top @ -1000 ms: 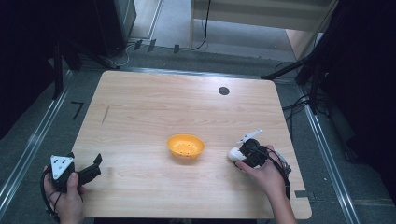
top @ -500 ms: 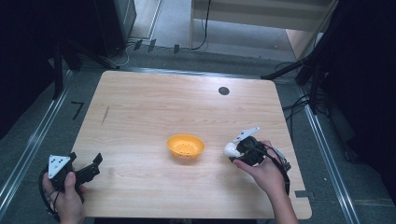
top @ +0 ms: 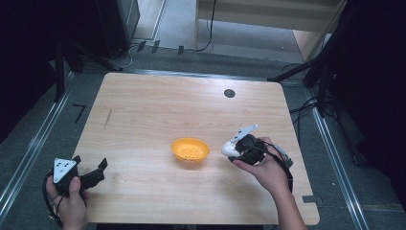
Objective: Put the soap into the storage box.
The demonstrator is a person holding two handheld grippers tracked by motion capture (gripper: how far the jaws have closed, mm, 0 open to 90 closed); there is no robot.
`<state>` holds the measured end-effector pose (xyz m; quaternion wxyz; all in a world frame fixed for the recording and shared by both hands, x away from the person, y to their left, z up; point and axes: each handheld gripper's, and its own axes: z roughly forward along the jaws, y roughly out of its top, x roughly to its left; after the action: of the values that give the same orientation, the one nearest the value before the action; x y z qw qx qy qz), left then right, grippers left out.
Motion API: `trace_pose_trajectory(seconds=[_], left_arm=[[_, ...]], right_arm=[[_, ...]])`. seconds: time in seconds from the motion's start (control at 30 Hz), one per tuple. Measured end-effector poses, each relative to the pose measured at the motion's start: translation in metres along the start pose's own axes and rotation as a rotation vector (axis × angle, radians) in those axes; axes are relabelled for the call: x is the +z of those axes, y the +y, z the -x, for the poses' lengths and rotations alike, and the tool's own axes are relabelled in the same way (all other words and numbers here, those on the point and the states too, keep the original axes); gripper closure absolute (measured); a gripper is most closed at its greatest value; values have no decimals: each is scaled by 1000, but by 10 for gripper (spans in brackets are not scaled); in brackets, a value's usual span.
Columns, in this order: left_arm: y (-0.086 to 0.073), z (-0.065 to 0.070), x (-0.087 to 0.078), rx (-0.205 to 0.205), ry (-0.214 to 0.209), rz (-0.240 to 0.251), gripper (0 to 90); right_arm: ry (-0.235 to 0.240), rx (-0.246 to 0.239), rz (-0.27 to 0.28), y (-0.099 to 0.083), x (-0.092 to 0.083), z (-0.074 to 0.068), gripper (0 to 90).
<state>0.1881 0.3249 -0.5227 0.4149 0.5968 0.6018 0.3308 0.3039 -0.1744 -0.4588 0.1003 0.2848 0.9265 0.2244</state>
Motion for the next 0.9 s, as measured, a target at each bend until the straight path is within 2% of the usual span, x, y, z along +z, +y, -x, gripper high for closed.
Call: trace_pose_trajectory(seconds=[0.23, 0.53, 0.83, 0.9], left_arm=[[0, 0, 0, 6, -1, -6, 64], [1, 0, 1, 7, -4, -14, 64], [1, 0, 1, 9, -4, -15, 64], [1, 0, 1, 11, -2, -16, 64]], right_arm=[[10, -70, 4, 15, 3, -6, 508], [19, -134, 2, 35, 5, -11, 508], [33, -169, 12, 50, 8, -15, 507], [52, -169, 15, 53, 8, -16, 507]])
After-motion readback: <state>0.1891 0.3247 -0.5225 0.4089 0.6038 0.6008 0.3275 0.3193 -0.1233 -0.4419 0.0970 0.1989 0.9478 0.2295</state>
